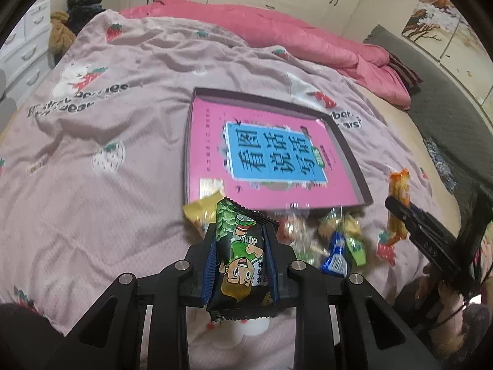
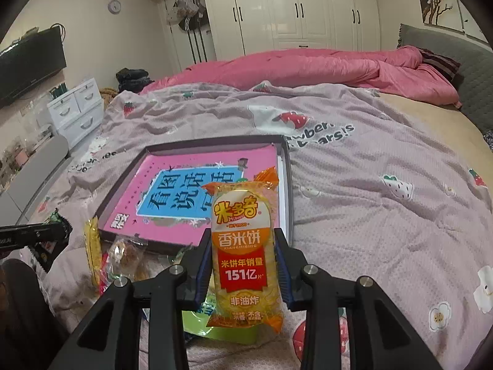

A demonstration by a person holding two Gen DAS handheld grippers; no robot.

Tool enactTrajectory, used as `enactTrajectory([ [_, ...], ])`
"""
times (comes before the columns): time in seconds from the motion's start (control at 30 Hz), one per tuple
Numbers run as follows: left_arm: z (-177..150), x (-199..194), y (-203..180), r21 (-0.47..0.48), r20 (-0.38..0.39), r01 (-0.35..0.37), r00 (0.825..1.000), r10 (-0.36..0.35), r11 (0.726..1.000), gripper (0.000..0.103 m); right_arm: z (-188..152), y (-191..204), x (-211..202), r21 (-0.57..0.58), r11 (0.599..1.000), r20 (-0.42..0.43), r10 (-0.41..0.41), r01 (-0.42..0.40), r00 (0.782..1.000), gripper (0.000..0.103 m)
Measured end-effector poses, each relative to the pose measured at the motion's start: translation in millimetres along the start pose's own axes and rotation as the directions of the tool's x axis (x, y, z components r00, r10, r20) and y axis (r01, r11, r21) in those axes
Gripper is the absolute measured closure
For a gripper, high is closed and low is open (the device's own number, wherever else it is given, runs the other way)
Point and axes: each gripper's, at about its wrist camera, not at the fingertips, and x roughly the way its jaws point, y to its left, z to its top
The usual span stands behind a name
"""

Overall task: Organize snacks
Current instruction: 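Lift the seaweed packet with the left gripper while the right carries the rice-cracker bag over the tray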

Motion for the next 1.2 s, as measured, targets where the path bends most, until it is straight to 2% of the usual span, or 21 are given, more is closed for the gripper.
enactTrajectory([
  [0.7,50,19,-1,-0.033,0.12,-0.011,0.993,0.015,0.999,0.075,22,-5,9,0.029,0.999,0.075,0.029,-0.031,0.997,0.066],
  [0.93,58,36,1,-0.042,0.143,-0.012,0.99,0.018,0.999,0.075,25,-7,15,0.033,0.999,0.075,0.032,-0.034,0.997,0.066],
  [1.2,63,60,3,-0.047,0.131,-0.019,0.991,0.025,0.999,0.075,27,-8,23,0.035,0.999,0.075,0.031,-0.034,0.997,0.066],
])
